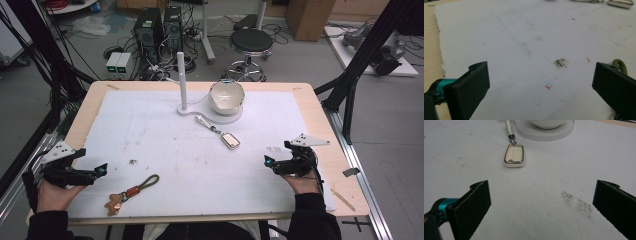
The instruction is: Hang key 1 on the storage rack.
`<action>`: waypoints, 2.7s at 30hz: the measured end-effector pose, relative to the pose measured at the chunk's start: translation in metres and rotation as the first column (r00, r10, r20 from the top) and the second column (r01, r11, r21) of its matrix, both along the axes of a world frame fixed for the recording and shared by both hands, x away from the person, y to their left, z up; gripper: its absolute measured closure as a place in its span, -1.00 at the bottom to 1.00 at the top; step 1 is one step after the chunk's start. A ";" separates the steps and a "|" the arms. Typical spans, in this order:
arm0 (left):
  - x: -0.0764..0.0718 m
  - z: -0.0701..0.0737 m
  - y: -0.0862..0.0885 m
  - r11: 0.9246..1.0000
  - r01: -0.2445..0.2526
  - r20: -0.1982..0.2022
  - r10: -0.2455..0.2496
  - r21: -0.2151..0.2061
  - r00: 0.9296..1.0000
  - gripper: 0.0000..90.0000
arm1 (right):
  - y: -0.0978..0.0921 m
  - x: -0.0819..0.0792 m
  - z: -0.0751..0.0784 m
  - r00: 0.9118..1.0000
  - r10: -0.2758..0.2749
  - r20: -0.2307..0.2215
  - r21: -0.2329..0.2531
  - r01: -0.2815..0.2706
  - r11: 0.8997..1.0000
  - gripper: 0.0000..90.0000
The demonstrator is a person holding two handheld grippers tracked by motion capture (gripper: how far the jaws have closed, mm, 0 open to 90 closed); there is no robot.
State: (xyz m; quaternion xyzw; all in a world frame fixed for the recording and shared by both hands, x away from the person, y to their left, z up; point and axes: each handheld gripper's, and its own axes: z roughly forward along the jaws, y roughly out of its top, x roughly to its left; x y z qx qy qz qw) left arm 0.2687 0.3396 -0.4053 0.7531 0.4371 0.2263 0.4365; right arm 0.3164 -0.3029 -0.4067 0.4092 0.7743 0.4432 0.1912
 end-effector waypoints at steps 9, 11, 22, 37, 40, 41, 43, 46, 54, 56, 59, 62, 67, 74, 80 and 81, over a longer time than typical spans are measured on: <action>0.001 -0.001 -0.001 1.000 0.001 -0.005 -0.001 0.002 1.000 -0.96 | -0.002 0.001 -0.001 1.000 -0.013 -0.006 -0.003 0.013 1.000 -0.99; 0.000 -0.001 -0.001 1.000 0.001 -0.006 -0.001 0.003 1.000 -0.96 | -0.002 0.001 -0.001 1.000 -0.012 -0.007 -0.002 0.012 1.000 -0.99; 0.001 -0.001 -0.005 1.000 0.021 -0.011 -0.021 0.005 1.000 -0.96 | 0.003 0.002 -0.004 1.000 -0.001 -0.018 -0.030 0.001 1.000 -0.99; 0.002 -0.005 -0.029 0.993 0.120 -0.054 -0.118 0.021 0.991 -0.96 | 0.006 0.003 -0.006 1.000 0.004 -0.030 -0.053 -0.005 0.999 -0.99; 0.002 -0.005 -0.036 0.990 0.139 -0.061 -0.138 0.021 0.989 -0.96 | 0.006 0.003 -0.006 1.000 0.003 -0.031 -0.053 -0.005 0.999 -0.99; 0.002 -0.005 -0.037 0.989 0.144 -0.063 -0.143 0.023 0.988 -0.96 | 0.006 0.003 -0.006 1.000 0.003 -0.031 -0.053 -0.005 0.999 -0.99; 0.002 -0.005 -0.040 0.987 0.156 -0.072 -0.154 0.033 0.985 -0.96 | 0.005 0.003 -0.006 1.000 0.002 -0.027 -0.054 -0.004 0.999 -0.99; 0.002 -0.007 -0.045 0.985 0.168 -0.084 -0.165 0.038 0.983 -0.96 | 0.005 0.003 -0.006 1.000 0.002 -0.027 -0.054 -0.004 0.999 -0.99; 0.001 -0.013 -0.054 0.976 0.204 -0.121 -0.194 0.077 0.973 -0.96 | 0.006 0.003 -0.006 1.000 0.002 -0.030 -0.055 -0.003 0.998 -0.99; 0.001 -0.014 -0.056 0.974 0.212 -0.126 -0.201 0.081 0.971 -0.96 | 0.006 0.003 -0.006 1.000 0.002 -0.030 -0.056 -0.004 0.998 -0.99; 0.000 -0.016 -0.058 0.972 0.222 -0.135 -0.210 0.081 0.968 -0.96 | 0.006 0.003 -0.007 1.000 0.001 -0.030 -0.059 -0.003 0.998 -0.99; -0.001 -0.018 -0.061 0.968 0.235 -0.143 -0.221 0.087 0.965 -0.96 | 0.006 0.003 -0.007 1.000 0.002 -0.029 -0.062 -0.004 0.998 -0.99; -0.006 -0.019 -0.067 0.961 0.260 -0.147 -0.244 0.099 0.958 -0.96 | 0.006 0.003 -0.007 1.000 0.002 -0.029 -0.062 -0.004 0.998 -0.99; -0.012 -0.021 -0.073 0.955 0.282 -0.157 -0.265 0.096 0.951 -0.96 | 0.006 0.003 -0.007 1.000 0.001 -0.028 -0.066 -0.003 0.998 -0.99; -0.014 -0.022 -0.076 0.949 0.298 -0.168 -0.279 0.103 0.945 -0.94 | 0.006 0.003 -0.007 0.999 0.001 -0.033 -0.068 -0.003 0.998 -0.99; -0.015 -0.022 -0.076 0.948 0.301 -0.170 -0.281 0.107 0.945 -0.94 | 0.006 0.003 -0.007 0.999 0.001 -0.033 -0.068 -0.003 0.998 -0.99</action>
